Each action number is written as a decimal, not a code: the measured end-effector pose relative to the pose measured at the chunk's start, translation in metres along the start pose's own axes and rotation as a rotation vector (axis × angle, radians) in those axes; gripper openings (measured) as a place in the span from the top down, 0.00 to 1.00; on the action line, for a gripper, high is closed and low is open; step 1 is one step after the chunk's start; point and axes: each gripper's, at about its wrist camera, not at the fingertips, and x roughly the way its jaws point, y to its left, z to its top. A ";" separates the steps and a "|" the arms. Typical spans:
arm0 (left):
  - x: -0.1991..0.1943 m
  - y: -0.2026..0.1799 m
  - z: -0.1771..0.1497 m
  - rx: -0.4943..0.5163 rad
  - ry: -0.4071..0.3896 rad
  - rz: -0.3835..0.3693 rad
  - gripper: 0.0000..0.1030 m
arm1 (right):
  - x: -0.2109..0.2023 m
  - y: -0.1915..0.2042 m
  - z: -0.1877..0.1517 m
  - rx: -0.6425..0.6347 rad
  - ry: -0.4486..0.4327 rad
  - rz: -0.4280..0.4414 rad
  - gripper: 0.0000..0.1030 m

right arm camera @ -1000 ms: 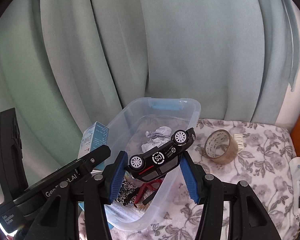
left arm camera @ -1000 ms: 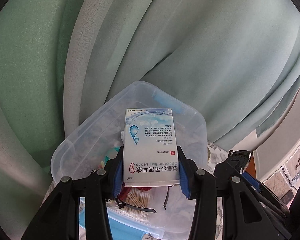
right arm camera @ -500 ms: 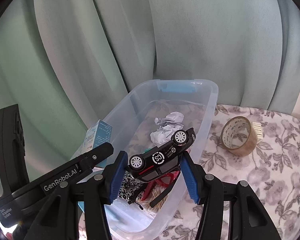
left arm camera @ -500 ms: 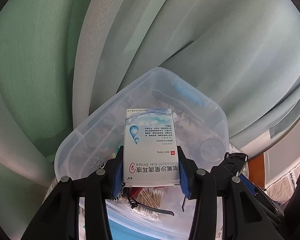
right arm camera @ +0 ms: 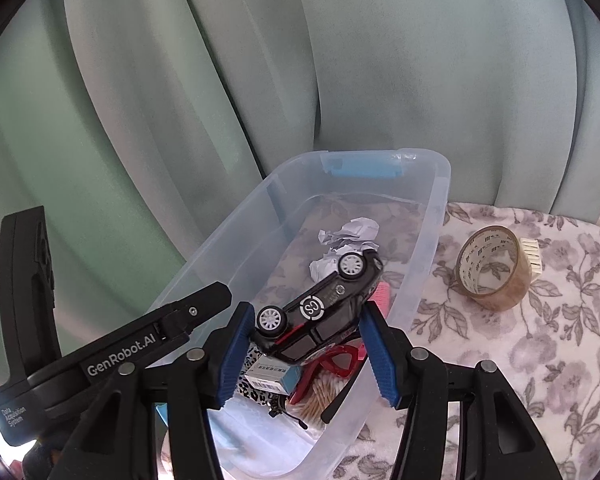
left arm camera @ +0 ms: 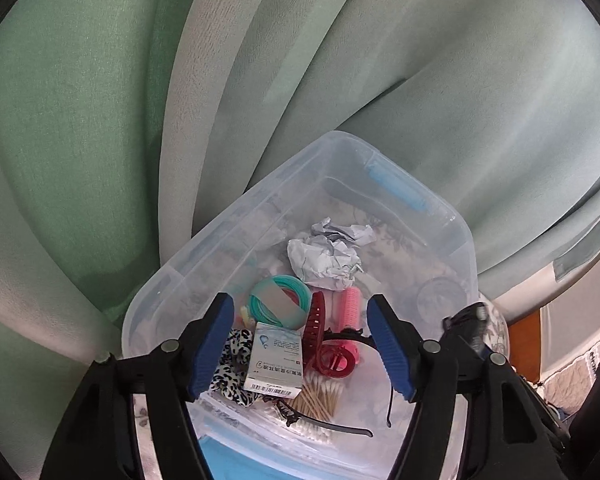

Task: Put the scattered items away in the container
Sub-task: 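Open the left tool to drop the ear-drops box while the right tool releases the toy car, then move both tools back from the box toward the brown tape roll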

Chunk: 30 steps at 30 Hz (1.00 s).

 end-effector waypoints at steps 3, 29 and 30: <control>0.004 -0.003 0.002 -0.007 -0.002 -0.010 0.32 | 0.000 0.000 0.001 0.007 -0.003 0.012 0.39; -0.015 0.003 -0.006 -0.083 0.029 -0.115 0.23 | -0.021 -0.002 -0.003 0.063 -0.034 0.004 0.04; -0.017 0.003 -0.007 -0.087 0.031 -0.113 0.23 | -0.024 -0.002 -0.003 0.062 -0.040 0.006 0.04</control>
